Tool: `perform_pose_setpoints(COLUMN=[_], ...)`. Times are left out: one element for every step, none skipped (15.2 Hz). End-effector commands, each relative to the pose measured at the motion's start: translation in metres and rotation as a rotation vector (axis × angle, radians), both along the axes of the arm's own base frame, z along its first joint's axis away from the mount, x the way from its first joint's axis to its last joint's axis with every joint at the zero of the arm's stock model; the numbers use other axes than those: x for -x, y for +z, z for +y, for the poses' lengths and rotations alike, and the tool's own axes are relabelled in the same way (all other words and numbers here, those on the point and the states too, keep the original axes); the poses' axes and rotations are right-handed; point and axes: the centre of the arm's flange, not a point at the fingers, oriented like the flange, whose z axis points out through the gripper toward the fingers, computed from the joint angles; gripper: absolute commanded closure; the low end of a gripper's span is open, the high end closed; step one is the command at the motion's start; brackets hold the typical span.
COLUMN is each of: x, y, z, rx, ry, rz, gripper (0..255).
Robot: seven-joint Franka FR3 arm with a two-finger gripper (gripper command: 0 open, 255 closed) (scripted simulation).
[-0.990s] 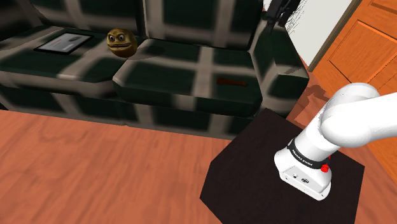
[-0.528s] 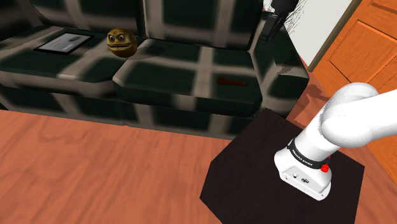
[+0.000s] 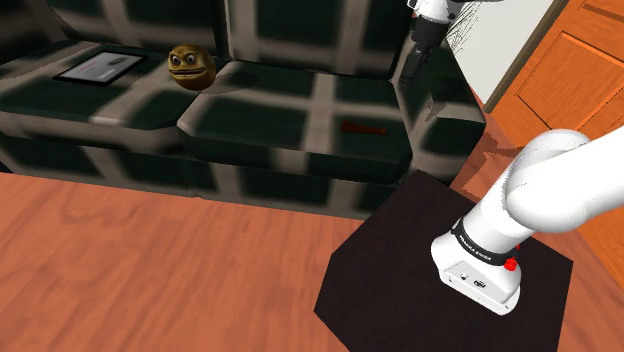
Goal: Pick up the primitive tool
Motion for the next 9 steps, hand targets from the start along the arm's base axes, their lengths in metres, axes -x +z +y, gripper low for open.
perform_pose_setpoints(x=[-0.015, -0.021, -0.027, -0.033, -0.039, -0.046, -0.052, -0.059, -0.065], y=[-0.025, -0.035, -0.045, -0.056, -0.066, -0.076, -0.087, -0.097, -0.107], z=[-0.018, -0.025, -0.032, -0.038, -0.045, -0.051, -0.057, -0.064, -0.069], rx=[-0.006, -0.009, -0.013, -0.017, -0.02, -0.024, -0.028, -0.032, -0.035], ry=[0.04, 0.058, 0.077, 0.096, 0.115, 0.134, 0.152, 0.171, 0.19], rz=[0.001, 0.002, 0.003, 0.004, 0.005, 0.006, 0.007, 0.008, 0.009], gripper=[0, 0, 0, 0, 0, 0, 0, 0, 0])
